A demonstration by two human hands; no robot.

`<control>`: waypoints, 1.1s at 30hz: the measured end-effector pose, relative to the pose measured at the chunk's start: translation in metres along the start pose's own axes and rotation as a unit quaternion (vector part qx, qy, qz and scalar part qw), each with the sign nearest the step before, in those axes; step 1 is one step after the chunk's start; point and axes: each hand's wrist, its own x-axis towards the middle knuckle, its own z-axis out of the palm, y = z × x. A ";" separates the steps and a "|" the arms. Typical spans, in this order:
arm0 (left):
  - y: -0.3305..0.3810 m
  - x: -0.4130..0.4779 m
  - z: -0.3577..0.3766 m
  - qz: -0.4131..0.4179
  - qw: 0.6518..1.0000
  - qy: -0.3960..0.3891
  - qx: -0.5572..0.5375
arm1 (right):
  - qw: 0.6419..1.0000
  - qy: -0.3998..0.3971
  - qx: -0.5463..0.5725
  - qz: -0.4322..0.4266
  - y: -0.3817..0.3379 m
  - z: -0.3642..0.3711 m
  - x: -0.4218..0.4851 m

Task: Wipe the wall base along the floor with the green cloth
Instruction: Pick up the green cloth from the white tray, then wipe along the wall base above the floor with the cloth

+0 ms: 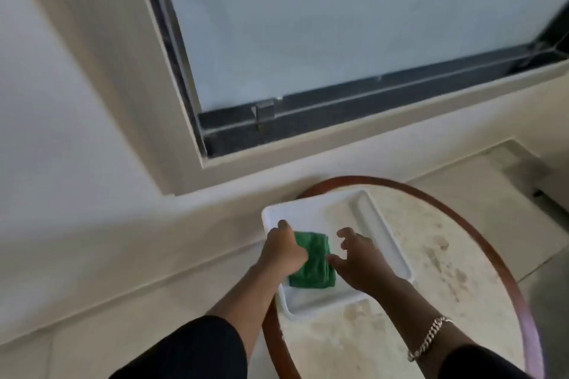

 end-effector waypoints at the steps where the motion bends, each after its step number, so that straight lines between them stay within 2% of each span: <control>1: 0.001 0.009 0.011 -0.022 1.000 -0.007 0.001 | 1.000 -0.010 0.002 0.022 0.006 0.010 0.009; 3: 0.001 0.025 0.032 -0.064 0.998 -0.006 -0.011 | 0.998 -0.020 0.011 0.055 0.016 0.030 0.025; 7: -0.001 0.042 0.059 -0.105 0.993 0.048 0.006 | 0.995 -0.025 0.034 0.090 0.025 0.061 0.041; 11: 0.002 0.041 0.068 -0.115 0.982 0.096 -0.114 | 0.984 0.026 0.128 0.117 0.030 0.075 0.043; 16: 0.003 0.012 0.049 -0.066 0.959 0.135 -0.242 | 0.973 0.101 0.187 0.094 0.014 0.057 0.019; 21: -0.027 -0.034 -0.007 -0.017 0.929 0.166 -0.330 | 0.961 0.140 0.231 0.051 -0.042 0.041 -0.024; 26: -0.110 -0.066 -0.064 -0.024 0.902 0.183 -0.390 | 0.957 0.119 0.262 0.024 -0.115 0.084 -0.058; 33: -0.293 -0.055 -0.106 -0.079 0.868 0.214 -0.442 | 0.975 0.028 0.219 -0.016 -0.213 0.242 -0.046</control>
